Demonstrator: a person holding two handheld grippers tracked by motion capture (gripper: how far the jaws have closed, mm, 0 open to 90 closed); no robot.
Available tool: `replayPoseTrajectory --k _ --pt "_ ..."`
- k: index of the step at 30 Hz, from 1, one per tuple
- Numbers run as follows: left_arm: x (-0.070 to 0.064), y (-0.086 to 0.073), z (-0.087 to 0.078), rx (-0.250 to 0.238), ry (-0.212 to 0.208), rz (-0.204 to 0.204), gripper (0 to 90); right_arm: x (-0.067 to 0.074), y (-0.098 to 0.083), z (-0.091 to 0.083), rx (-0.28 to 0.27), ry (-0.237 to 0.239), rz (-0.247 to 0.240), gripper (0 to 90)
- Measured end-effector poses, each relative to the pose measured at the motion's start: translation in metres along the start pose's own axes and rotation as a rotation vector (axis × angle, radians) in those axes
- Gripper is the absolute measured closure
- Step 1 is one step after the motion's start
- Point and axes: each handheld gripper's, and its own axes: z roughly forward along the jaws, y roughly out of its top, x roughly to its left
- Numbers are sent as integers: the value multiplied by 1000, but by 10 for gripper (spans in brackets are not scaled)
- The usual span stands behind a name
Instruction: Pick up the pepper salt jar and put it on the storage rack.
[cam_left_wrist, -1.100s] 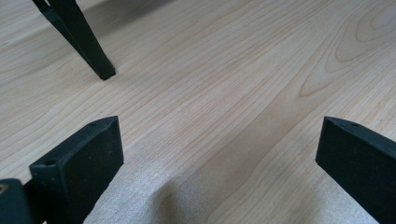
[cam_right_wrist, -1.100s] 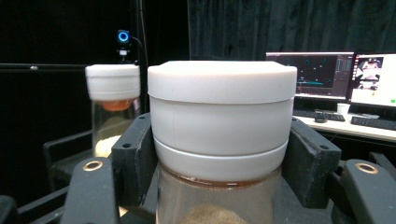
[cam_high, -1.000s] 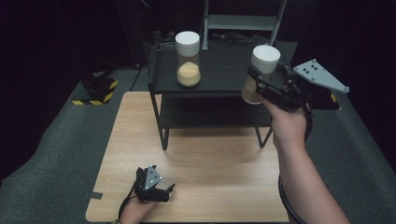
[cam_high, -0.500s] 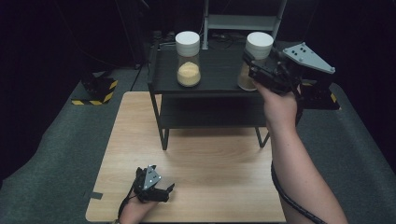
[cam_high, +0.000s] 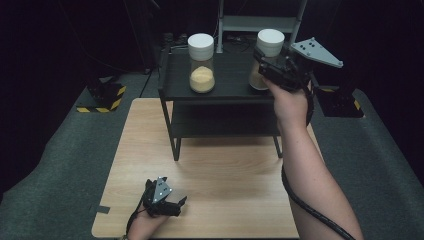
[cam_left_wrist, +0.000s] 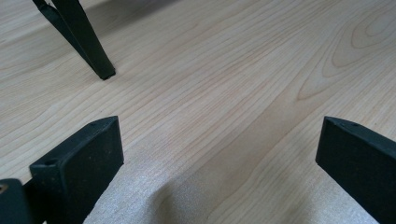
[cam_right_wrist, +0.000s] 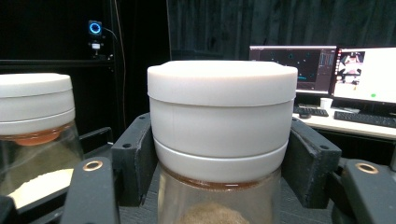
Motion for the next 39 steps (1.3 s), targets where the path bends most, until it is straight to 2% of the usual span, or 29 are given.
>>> replayPoseTrajectory --k 10,19,36,39 --pt "2 0 -1 -2 -5 -7 11 2 -5 8 15 3 -6 346" --pt "2 0 -1 -2 -5 -10 11 2 -11 8 3 5 10 345" --pt "2 -1 -1 -5 -6 -12 11 5 -11 8 6 -7 4 339" --pt "2 -1 -1 -5 -7 -12 11 4 -8 8 16 -6 1 306"
